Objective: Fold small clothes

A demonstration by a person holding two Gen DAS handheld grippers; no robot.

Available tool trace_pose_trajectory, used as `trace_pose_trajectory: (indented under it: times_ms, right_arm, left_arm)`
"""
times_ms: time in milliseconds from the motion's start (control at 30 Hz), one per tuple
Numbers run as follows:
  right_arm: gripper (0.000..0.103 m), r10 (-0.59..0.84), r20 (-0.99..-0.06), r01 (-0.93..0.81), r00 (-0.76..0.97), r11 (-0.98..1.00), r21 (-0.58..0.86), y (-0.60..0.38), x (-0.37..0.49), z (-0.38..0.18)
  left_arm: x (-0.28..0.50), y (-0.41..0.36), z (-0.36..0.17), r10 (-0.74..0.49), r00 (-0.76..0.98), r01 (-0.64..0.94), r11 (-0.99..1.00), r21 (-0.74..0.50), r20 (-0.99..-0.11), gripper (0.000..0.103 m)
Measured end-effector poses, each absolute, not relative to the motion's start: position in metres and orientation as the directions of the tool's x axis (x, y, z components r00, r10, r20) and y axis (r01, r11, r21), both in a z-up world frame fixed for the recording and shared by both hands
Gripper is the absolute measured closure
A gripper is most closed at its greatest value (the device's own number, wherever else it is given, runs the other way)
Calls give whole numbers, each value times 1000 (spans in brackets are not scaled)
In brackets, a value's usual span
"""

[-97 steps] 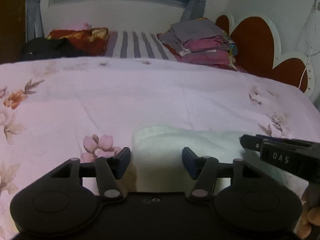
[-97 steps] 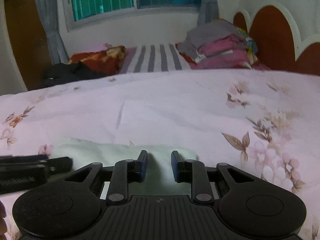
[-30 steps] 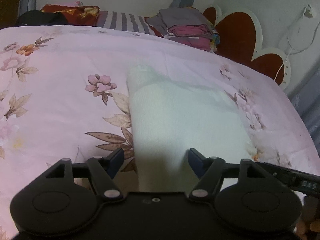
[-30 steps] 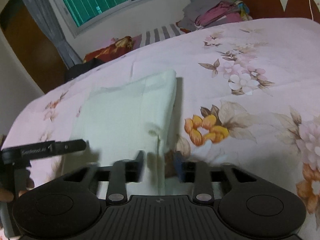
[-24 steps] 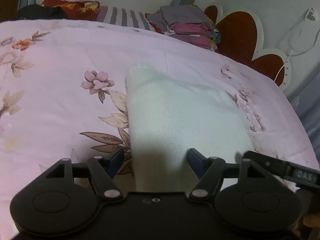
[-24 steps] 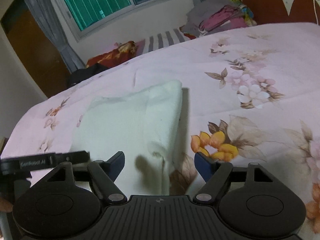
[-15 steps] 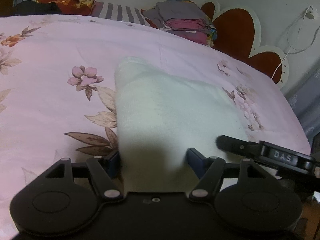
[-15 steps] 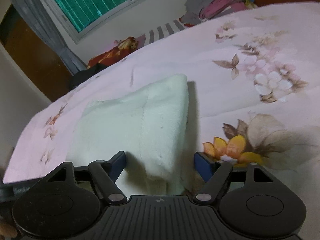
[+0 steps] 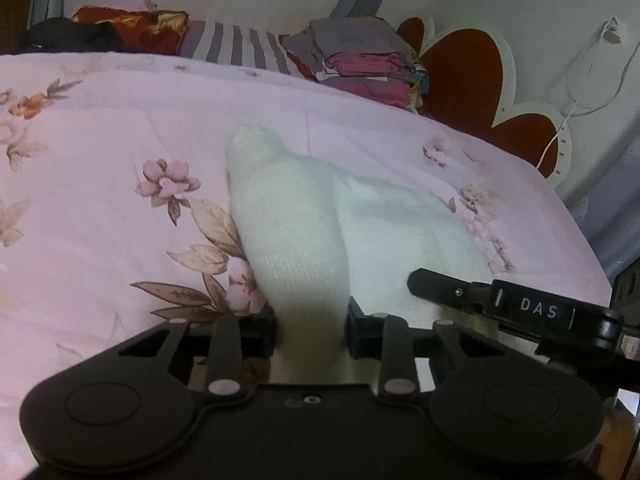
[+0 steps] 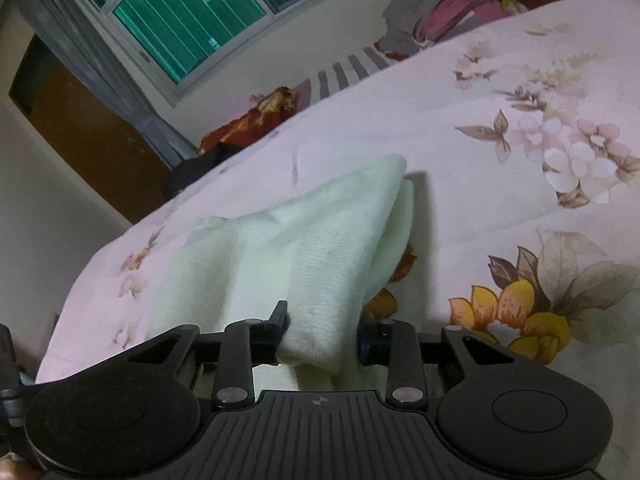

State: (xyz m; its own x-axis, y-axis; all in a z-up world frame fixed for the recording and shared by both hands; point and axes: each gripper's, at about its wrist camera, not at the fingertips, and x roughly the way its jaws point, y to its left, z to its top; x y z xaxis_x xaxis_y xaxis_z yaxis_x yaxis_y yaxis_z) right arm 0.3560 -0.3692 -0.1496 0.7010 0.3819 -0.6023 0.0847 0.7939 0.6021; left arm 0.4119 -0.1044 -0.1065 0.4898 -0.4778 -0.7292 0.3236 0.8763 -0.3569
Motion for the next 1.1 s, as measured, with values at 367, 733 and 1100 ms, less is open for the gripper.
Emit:
trace_pose_trajectory:
  times_ms: [367,733,1100]
  right_arm:
    - [72,455,-533,-22,713,775,631,-291,362,-98]
    - [72,499,-516,-84,696,771,632,-100,370,-79]
    - [72,510,-566,-58,648,774,631,32,403,-118]
  left_arm:
    - [397,-2,-56,-437,570,302,899,-317,-696,73]
    - [408,178,-49,-397,603,282,917,-281,-692,73]
    - [432,282,-101,-385,578,231,923,-308,-719,65]
